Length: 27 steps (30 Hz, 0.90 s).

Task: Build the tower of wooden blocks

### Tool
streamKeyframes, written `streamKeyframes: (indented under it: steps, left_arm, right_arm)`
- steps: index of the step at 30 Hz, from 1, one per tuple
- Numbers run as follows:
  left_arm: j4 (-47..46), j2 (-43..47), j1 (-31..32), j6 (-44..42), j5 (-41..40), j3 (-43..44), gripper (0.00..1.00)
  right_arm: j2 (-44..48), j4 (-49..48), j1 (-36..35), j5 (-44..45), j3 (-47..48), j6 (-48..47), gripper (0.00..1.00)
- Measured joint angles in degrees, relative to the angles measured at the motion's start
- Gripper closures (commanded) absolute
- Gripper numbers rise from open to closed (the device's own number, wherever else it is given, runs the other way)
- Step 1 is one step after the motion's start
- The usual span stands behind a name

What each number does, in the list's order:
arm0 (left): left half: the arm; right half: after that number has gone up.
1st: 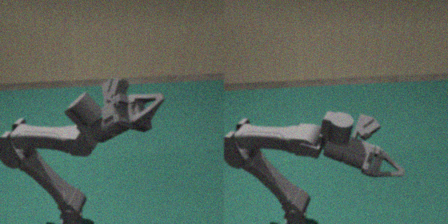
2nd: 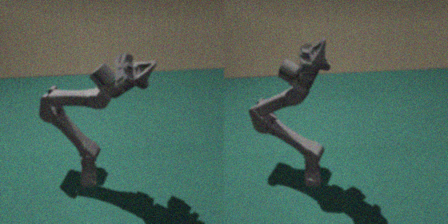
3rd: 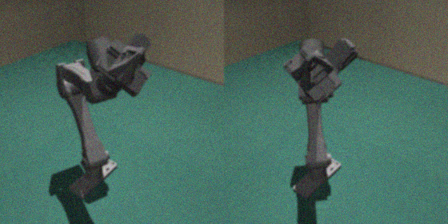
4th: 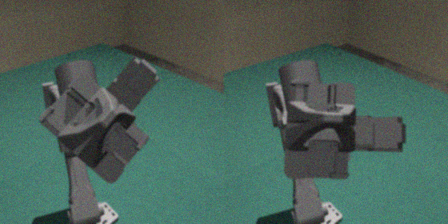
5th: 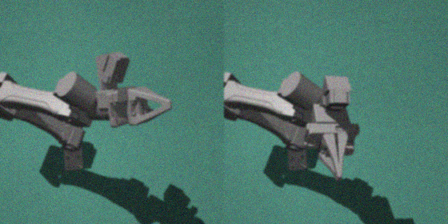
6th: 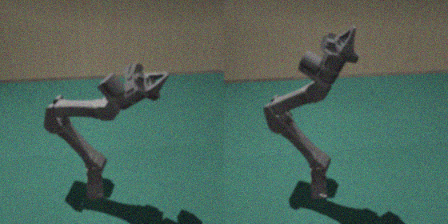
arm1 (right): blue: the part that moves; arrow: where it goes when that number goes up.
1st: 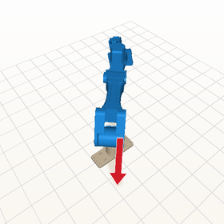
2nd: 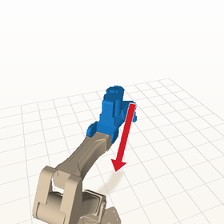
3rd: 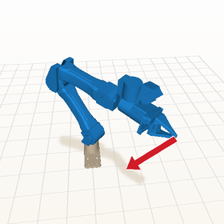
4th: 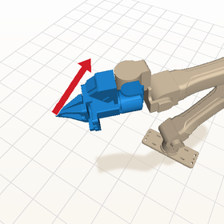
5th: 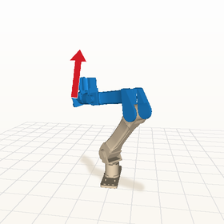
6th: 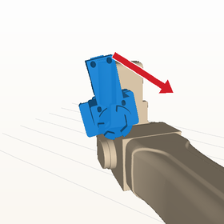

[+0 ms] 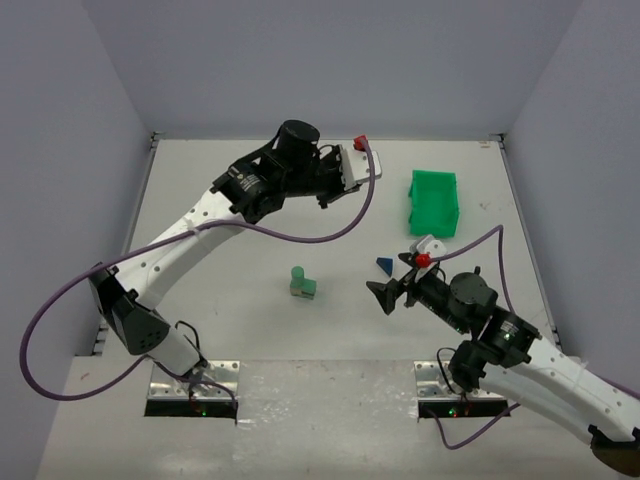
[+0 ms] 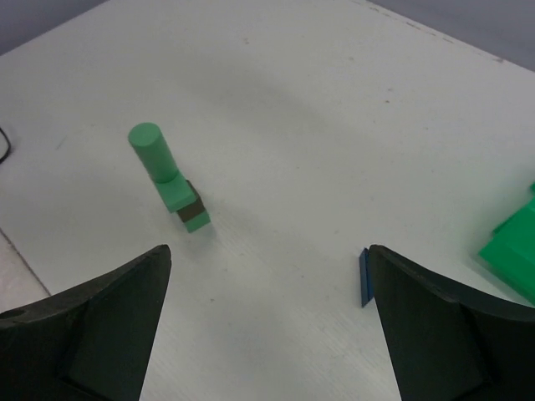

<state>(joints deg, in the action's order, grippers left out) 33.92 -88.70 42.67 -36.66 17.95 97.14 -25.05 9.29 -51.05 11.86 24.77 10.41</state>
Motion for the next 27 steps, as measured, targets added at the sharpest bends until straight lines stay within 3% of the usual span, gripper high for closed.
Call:
streamKeyframes:
  steps: [6, 16, 20, 25, 27]
  left_arm:
    - [1.5, 3.9, 0.2, -3.1, 6.8, -9.6, 1.0]
    - [8.3, 12.7, 0.5, -11.7, 10.0, -20.4, 1.0]
    - [9.1, 14.3, 0.5, -12.8, 11.0, -27.0, 1.0]
    - [9.6, 16.3, 0.5, -12.7, 13.7, -30.6, 1.0]
    - [9.1, 16.7, 0.5, -12.8, 14.5, -30.6, 1.0]
  right_arm:
    - [-7.6, 2.1, 0.0, 14.9, 0.8, 1.7, 0.01]
    - [-8.9, 6.5, 0.3, 29.1, 1.2, 6.3, 0.01]
    - [-14.8, 8.1, 3.3, 29.9, 3.0, 8.8, 0.01]
    - [-25.8, 9.5, 15.9, 23.5, 6.6, 13.4, 0.01]
    - [-29.2, 9.8, 17.2, 21.4, 7.2, 14.4, 0.01]
